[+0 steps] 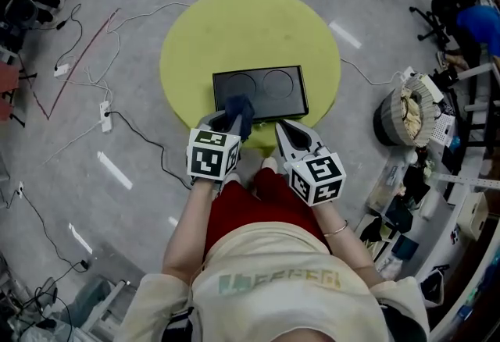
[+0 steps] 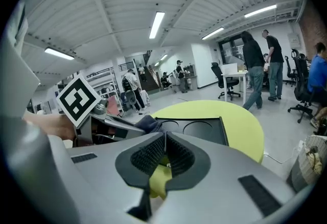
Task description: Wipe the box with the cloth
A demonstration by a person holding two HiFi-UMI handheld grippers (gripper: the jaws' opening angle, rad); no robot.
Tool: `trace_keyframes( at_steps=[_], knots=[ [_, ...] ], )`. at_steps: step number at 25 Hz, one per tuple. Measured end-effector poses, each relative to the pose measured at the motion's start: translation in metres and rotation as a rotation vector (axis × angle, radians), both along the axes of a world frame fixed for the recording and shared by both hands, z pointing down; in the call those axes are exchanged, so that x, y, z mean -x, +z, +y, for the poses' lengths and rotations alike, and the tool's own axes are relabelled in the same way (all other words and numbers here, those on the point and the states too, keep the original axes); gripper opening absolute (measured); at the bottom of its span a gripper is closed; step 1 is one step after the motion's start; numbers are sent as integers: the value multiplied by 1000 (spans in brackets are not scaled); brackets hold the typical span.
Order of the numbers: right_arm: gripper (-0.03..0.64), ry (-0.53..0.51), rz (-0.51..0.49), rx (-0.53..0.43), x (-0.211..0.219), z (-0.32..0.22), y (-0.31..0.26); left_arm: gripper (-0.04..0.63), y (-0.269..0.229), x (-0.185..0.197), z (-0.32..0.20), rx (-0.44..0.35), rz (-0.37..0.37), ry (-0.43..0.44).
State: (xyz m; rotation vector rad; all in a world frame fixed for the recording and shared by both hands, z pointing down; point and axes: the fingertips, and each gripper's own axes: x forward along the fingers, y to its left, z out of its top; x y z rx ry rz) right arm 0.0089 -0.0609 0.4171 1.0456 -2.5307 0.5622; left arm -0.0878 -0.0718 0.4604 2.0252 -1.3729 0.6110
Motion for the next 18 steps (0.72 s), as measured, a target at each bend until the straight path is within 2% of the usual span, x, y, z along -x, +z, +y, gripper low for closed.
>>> trace_keyframes(
  at_steps=[5, 12, 15, 18],
  knots=[
    [38, 10, 3, -7, 17, 15, -4, 64, -2, 29, 17, 0, 0, -11],
    [38, 86, 10, -8, 18, 39, -4, 64, -17, 51, 42, -26, -14, -19],
    [38, 147, 9, 2, 6, 48, 0, 64, -26, 41, 48, -31, 37, 25],
    [38, 224, 7, 24, -11, 57, 8, 64, -31, 17, 49, -37, 53, 120]
  ],
)
